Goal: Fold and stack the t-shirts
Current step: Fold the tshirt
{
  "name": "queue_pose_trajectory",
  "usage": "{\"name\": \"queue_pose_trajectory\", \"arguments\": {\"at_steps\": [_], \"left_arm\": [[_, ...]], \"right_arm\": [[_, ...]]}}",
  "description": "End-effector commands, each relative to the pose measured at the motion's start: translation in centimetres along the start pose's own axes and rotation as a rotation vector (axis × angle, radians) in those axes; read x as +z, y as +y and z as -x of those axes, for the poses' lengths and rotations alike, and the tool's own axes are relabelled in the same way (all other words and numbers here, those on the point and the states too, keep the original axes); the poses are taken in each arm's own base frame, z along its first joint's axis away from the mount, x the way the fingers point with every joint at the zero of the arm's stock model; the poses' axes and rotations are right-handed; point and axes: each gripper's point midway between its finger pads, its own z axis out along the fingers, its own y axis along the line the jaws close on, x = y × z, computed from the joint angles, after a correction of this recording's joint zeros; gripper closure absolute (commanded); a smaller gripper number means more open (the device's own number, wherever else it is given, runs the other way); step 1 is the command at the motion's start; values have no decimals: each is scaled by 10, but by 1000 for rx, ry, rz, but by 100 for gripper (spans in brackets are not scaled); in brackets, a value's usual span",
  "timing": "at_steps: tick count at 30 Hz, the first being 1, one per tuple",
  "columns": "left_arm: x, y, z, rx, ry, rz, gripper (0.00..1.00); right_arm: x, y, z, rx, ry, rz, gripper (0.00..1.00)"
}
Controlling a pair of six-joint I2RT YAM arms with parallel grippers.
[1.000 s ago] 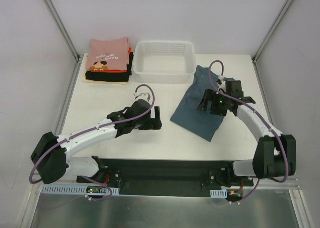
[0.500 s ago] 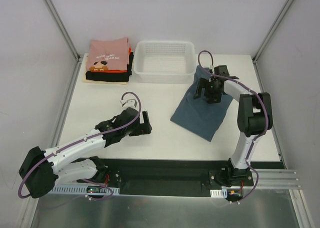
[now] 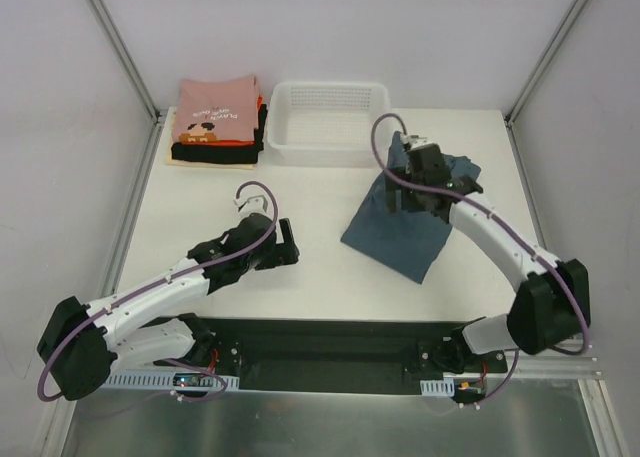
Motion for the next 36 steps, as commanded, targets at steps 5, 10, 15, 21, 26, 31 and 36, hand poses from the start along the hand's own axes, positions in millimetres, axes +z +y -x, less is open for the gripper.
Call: {"name": "queue_pose_trajectory", "arguments": {"at_steps": [5, 10, 15, 21, 26, 31, 36], "left_arm": [[-12, 9, 17, -35, -75, 10, 1], [-14, 13, 17, -48, -85, 20, 1], [-12, 15, 15, -59, -69, 38, 1], [-12, 24, 13, -95, -57, 83, 1], [-11, 31, 10, -124, -47, 110, 1], [-11, 35, 9, -127, -39, 125, 1], [-9, 35, 11, -132, -37, 132, 1]], "right_arm": [[-35, 43, -103, -405, 151, -52, 1], [-34, 47, -140, -484, 283, -73, 7], [-15, 58, -151, -496, 348, -70, 23], [4, 69, -152, -520, 375, -61, 41], [17, 66, -151, -535, 382, -107, 44], [14, 61, -146, -539, 375, -133, 46], [6, 56, -139, -543, 347, -153, 46]]}}
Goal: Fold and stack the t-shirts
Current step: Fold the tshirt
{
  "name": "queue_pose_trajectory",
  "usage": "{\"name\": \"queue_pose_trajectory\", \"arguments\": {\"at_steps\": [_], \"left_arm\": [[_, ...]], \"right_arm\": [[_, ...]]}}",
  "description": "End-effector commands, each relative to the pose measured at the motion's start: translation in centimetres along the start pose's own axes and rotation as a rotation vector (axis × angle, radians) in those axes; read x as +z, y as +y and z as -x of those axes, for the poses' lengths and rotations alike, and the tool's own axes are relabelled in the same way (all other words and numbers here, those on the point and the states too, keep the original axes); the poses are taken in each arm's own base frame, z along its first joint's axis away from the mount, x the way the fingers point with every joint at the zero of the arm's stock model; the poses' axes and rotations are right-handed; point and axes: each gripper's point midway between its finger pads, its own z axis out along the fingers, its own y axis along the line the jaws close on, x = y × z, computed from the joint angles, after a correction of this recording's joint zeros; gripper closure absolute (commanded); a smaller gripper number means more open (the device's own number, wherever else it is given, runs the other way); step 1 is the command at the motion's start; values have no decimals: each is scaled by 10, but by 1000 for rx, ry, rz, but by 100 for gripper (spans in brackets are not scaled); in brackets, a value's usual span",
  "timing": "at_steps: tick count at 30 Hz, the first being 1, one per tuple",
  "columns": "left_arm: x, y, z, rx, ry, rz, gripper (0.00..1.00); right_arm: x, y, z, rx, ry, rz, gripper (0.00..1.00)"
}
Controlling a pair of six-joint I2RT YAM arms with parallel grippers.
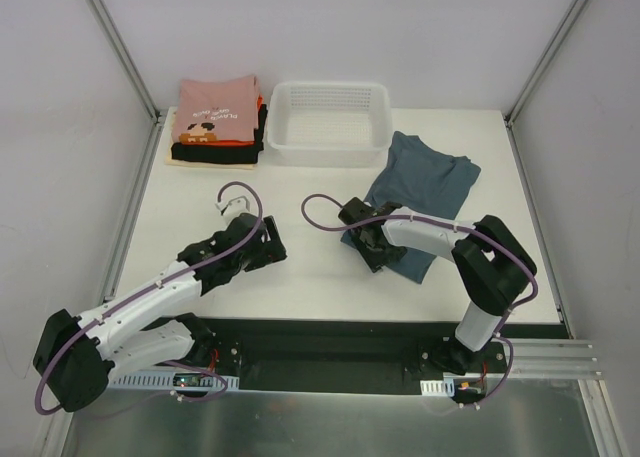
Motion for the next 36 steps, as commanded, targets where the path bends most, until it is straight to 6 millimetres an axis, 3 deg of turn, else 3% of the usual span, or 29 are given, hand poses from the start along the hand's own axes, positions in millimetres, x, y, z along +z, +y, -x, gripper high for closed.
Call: {"name": "queue_pose_trajectory", "arguments": {"at_steps": [1, 5, 8, 13, 16, 20, 27, 36], "left_arm": [[2, 5, 4, -13, -5, 34, 1], [3, 3, 6, -8, -1, 37, 1], [5, 3, 4, -7, 11, 42, 1], [6, 7, 3, -7, 18, 55, 1], [5, 8, 5, 0, 13, 60, 1], [0, 11, 13, 6, -10, 77, 1], [-16, 25, 31, 0, -97, 109, 1], [-35, 49, 49, -6, -185, 185, 1]], "right_arm": [[-18, -16, 11, 10, -53, -49, 46], [-11, -20, 12, -10, -38, -71, 46], [-1, -18, 11, 7, 3, -46, 57], [5, -14, 3, 6, 36, -15, 63], [8, -6, -4, -10, 70, 28, 71], [4, 13, -15, 5, 118, 132, 91], [-42, 68, -31, 8, 157, 454, 98], [-156, 159, -55, -146, 208, 945, 97]]}}
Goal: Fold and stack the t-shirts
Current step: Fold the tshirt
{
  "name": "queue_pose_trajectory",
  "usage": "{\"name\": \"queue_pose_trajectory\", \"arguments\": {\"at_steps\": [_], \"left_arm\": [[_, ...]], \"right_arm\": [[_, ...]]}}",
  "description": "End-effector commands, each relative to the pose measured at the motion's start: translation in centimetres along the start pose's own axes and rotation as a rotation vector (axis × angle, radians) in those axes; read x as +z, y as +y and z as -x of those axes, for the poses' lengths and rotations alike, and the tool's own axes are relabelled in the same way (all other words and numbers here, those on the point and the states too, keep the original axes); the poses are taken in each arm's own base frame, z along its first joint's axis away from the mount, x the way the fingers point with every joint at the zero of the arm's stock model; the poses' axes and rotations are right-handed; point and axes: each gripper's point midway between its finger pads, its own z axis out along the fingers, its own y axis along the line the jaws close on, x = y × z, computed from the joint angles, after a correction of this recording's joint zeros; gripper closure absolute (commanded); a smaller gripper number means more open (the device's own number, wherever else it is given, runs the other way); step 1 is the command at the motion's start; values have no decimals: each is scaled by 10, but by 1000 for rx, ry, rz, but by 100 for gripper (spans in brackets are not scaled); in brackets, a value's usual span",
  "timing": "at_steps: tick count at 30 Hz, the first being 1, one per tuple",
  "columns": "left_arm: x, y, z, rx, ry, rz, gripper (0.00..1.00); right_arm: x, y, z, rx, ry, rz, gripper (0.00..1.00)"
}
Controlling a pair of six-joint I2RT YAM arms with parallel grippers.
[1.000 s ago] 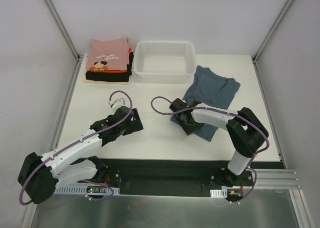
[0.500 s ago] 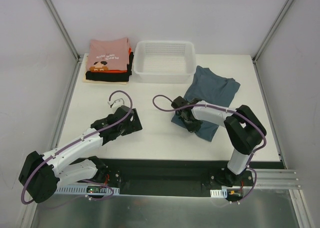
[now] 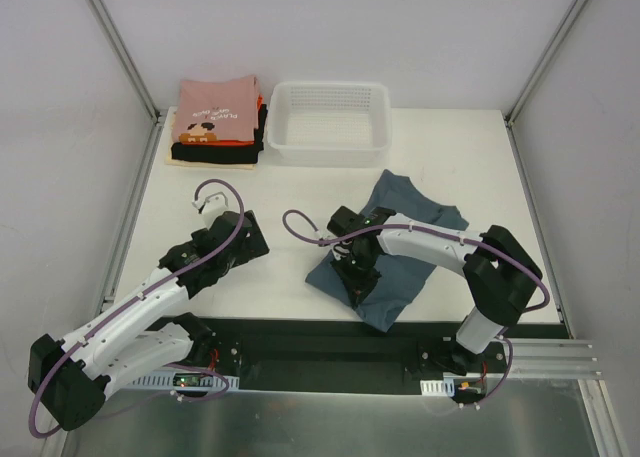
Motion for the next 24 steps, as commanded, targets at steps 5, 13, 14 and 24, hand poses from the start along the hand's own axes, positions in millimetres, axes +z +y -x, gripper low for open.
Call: {"name": "queue_pose_trajectory", "arguments": {"at_steps": [5, 13, 14, 24], "left_arm": [[-17, 21, 27, -22, -97, 70, 1], [-26, 25, 40, -52, -149, 74, 1], [-26, 25, 40, -53, -149, 72, 1], [-21, 22, 39, -42, -127, 91, 1]], "right_arm": [[-60, 144, -21, -129, 96, 516, 97], [-88, 145, -17, -119, 16, 548, 99], [-89, 139, -15, -106, 3, 532, 99], [-117, 48, -5, 43, -168, 324, 99]]}}
